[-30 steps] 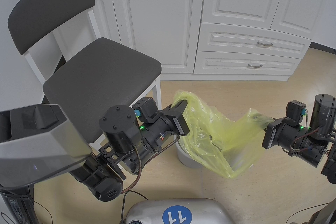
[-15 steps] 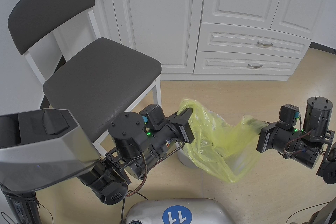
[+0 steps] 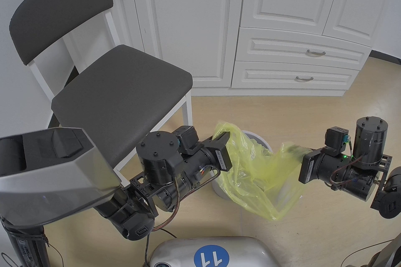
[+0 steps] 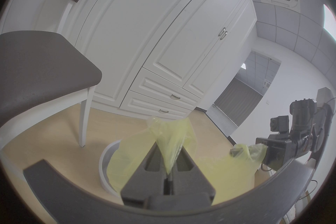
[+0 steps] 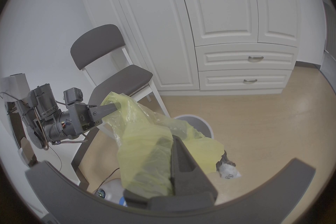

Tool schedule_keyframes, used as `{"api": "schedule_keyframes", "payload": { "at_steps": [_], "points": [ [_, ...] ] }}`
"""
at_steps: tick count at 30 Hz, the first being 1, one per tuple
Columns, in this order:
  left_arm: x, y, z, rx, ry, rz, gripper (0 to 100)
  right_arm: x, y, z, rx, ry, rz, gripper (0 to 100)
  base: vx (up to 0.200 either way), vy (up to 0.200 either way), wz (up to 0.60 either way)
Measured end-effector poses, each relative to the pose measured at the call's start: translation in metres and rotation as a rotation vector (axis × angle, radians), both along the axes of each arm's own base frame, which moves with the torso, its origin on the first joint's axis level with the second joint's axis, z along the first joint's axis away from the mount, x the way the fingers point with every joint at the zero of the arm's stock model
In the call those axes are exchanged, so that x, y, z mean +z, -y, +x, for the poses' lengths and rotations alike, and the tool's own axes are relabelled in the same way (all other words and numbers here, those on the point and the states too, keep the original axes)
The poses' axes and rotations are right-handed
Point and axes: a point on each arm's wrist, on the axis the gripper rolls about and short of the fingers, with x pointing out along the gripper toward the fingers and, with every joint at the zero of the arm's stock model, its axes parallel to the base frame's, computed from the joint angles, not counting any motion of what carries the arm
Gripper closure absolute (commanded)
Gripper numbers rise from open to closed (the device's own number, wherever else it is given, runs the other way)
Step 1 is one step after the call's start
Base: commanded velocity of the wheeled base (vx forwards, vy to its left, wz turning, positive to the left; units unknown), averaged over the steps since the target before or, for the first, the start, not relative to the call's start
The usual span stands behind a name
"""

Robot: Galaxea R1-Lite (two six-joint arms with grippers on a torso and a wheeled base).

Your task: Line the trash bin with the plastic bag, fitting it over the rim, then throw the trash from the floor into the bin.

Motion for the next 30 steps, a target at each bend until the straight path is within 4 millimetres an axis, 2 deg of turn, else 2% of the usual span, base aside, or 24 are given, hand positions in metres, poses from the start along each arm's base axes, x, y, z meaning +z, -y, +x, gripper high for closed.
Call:
{"api": "schedule_keyframes", "payload": {
  "at_steps": [7, 14, 18, 24, 30],
  "points": [
    [-0.004, 0.003, 0.016, 0.030, 0.008, -0.013, 100, -0.009, -0.011, 0.018, -0.014, -0.051, 0.120, 100, 0.000, 0.000, 0.00],
    [-0.013, 0.002, 0.038, 0.064, -0.009, -0.054, 100, -0.021, -0.022, 0.048, -0.010, 0.063, 0.275, 100, 0.000, 0.000, 0.00],
    [-0.023, 0.003, 0.054, 0.086, -0.016, -0.071, 100, -0.050, -0.024, 0.068, -0.018, 0.051, 0.301, 100, 0.000, 0.000, 0.00],
    [-0.045, 0.003, 0.076, 0.112, -0.036, -0.077, 100, -0.108, -0.026, 0.100, -0.050, -0.041, 0.342, 100, 0.000, 0.000, 0.00],
    [-0.070, 0.005, 0.090, 0.124, -0.065, -0.074, 100, -0.148, -0.009, 0.130, -0.120, -0.108, 0.409, 100, 0.000, 0.000, 0.00]
  ]
}}
